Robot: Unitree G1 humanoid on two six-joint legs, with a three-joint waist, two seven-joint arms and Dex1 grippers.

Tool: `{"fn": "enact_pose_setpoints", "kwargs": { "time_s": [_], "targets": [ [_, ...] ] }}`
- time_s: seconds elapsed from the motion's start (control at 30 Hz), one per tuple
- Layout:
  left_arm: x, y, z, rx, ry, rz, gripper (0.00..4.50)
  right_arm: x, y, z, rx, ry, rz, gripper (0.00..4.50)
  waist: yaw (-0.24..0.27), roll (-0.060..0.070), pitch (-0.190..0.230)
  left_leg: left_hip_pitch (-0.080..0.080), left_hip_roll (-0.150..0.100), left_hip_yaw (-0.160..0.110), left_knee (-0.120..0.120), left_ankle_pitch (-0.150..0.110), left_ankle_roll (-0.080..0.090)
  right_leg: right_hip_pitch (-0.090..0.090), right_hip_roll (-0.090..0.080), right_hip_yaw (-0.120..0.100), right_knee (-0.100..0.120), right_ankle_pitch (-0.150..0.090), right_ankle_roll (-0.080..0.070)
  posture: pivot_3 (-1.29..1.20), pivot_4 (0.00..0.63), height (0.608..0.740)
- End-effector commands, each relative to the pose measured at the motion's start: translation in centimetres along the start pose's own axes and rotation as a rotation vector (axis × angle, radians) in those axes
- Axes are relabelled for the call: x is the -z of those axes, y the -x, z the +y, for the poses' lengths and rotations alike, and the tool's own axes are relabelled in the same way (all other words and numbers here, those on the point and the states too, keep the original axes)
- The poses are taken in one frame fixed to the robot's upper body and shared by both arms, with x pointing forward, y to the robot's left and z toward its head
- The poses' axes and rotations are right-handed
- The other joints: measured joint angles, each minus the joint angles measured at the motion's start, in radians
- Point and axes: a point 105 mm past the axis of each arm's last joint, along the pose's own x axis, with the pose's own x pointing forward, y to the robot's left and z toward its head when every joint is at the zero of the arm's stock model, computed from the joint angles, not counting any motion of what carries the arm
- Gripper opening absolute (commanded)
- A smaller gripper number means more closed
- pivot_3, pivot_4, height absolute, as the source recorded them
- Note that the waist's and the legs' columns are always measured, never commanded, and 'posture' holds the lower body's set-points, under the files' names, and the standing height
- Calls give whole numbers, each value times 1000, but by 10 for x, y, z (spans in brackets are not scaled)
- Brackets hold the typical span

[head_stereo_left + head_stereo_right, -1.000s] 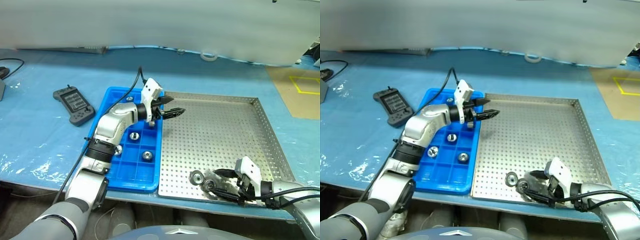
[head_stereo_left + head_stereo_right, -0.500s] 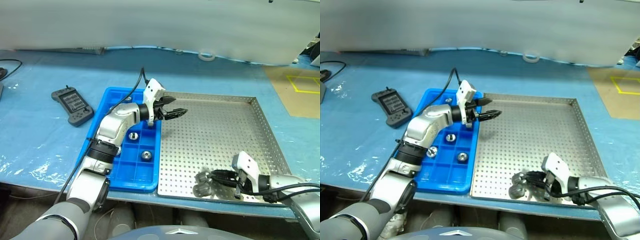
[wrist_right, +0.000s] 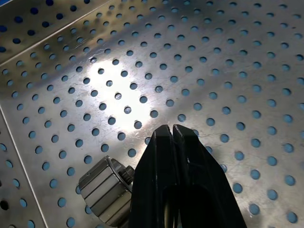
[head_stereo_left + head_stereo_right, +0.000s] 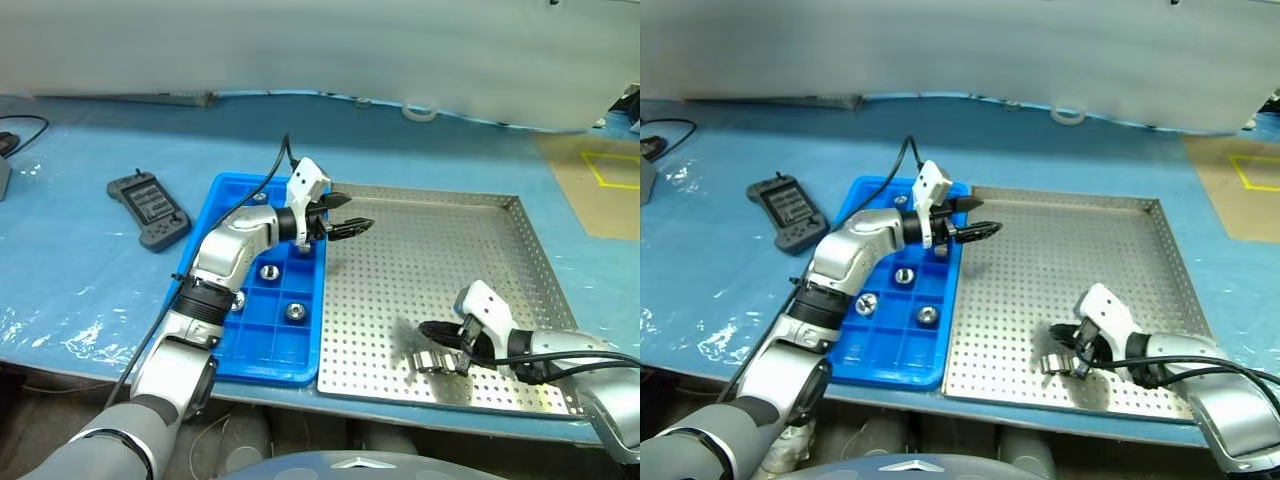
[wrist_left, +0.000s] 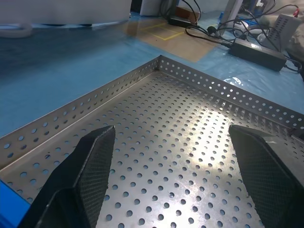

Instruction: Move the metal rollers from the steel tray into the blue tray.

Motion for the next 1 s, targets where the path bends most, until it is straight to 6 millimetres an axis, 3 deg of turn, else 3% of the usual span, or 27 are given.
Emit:
{"fn": "enact_pose_setpoints", "kwargs": {
  "time_s": [0.03,0.13,0.2,0.27,0.37,0.57,0.77,1.0],
  "targets": [
    [-15,-7,-7,43,-54,-31,4019,-33,16,-14,65,-6,-145,16,-3,1,0,0,0,0,0,0,-1,0,0,0,0,0,0,-203,150,740],
    [-15,-9,-9,58,-52,-32,4019,-50,29,-26,134,-10,-231,16,-3,1,0,2,0,0,0,1,-2,0,0,0,1,0,0,-215,150,740],
    [-14,-10,-10,67,-51,-32,4019,-46,39,-19,91,7,-200,16,1,2,0,1,0,0,0,1,-2,0,0,0,1,0,0,-225,150,740],
    [-14,-12,-11,72,-50,-33,4019,-39,45,-10,45,20,-163,589,4,2,0,0,0,0,0,1,-1,0,0,0,1,0,0,-235,150,740],
    [-13,-14,-12,78,-45,-36,4019,-14,52,8,-34,37,-42,1650,2,2,0,-1,0,0,0,-1,2,0,0,-1,0,0,0,-247,150,740],
    [-13,-19,-15,97,-39,-44,4019,20,50,28,-110,-15,68,3644,-6,1,0,-1,0,1,1,-2,3,1,0,0,-2,0,0,-258,150,740],
    [-13,-20,-15,97,-42,-49,4019,34,45,20,-71,10,79,3644,-7,1,0,0,1,1,1,-1,-4,1,0,0,-2,-5,8,-251,150,740],
    [-10,-18,-14,87,-52,-47,4019,48,38,14,-58,2,75,3644,-4,1,0,-1,1,1,0,0,0,0,0,-1,-1,0,1,-237,150,740]
  ]
}}
